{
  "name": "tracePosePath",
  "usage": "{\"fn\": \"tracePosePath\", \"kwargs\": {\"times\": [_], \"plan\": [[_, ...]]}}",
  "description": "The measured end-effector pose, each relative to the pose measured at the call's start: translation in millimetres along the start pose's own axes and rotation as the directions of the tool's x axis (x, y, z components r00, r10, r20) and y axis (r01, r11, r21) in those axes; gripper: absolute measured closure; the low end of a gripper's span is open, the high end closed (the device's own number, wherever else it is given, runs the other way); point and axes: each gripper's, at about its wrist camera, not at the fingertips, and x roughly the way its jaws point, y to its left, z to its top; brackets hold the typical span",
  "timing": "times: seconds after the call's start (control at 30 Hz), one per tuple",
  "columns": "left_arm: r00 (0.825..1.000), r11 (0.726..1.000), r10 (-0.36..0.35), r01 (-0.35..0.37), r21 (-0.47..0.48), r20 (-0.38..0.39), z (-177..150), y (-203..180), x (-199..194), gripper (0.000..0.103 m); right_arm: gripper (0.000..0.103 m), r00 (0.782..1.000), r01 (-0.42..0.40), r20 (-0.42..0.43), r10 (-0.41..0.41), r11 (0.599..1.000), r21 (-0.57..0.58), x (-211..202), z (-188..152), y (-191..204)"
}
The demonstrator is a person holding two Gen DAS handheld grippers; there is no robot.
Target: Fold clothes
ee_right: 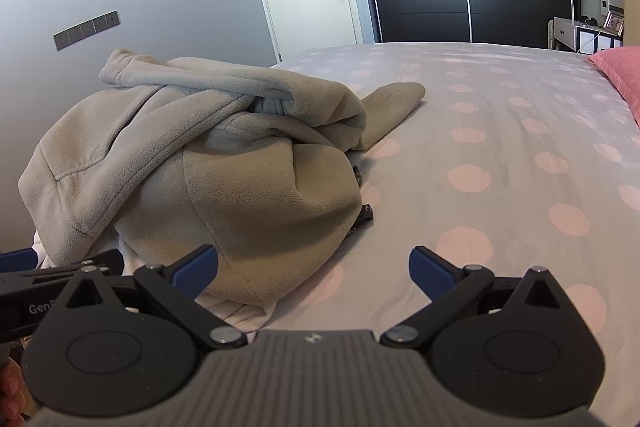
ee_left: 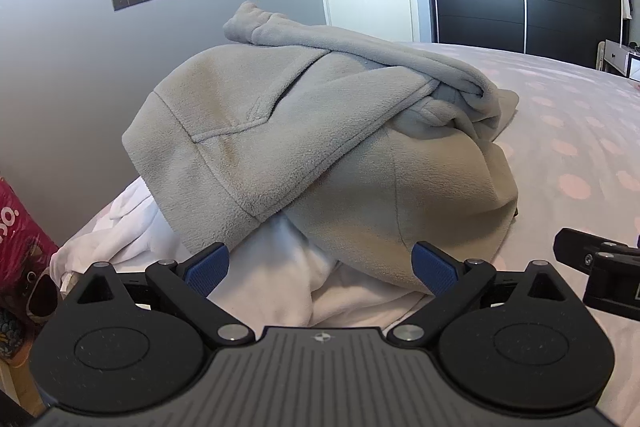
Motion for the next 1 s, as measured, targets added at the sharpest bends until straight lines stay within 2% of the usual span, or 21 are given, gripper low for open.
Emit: {"fn": "tracePosePath", "kwargs": {"times": [0.33, 0.7, 1.0], "plan": [[1.000, 0.999, -0.005, 0.004, -0.040, -0.018, -0.4, -6.3, 0.0, 0.005, 0.001, 1.000, 0.021, 0.021, -0.020, 0.999, -0.040, 2.2, -2.6, 9.8], [0.997, 0.995, -0.073, 0.073, -0.067, 0.007, -0.8, -3.4, -2.9, 0.008, 0.001, 1.000, -0.001, 0.002, 0.001, 0.999, 0.037, -0.6, -0.6, -1.8], [0.998, 0.995, -0.055, 0.055, -0.086, -0.001, -0.1, 0.4, -3.8, 0.008, 0.001, 1.000, -0.019, 0.017, 0.018, 1.000, 0.020, -3.6, -0.5, 2.4]]}}
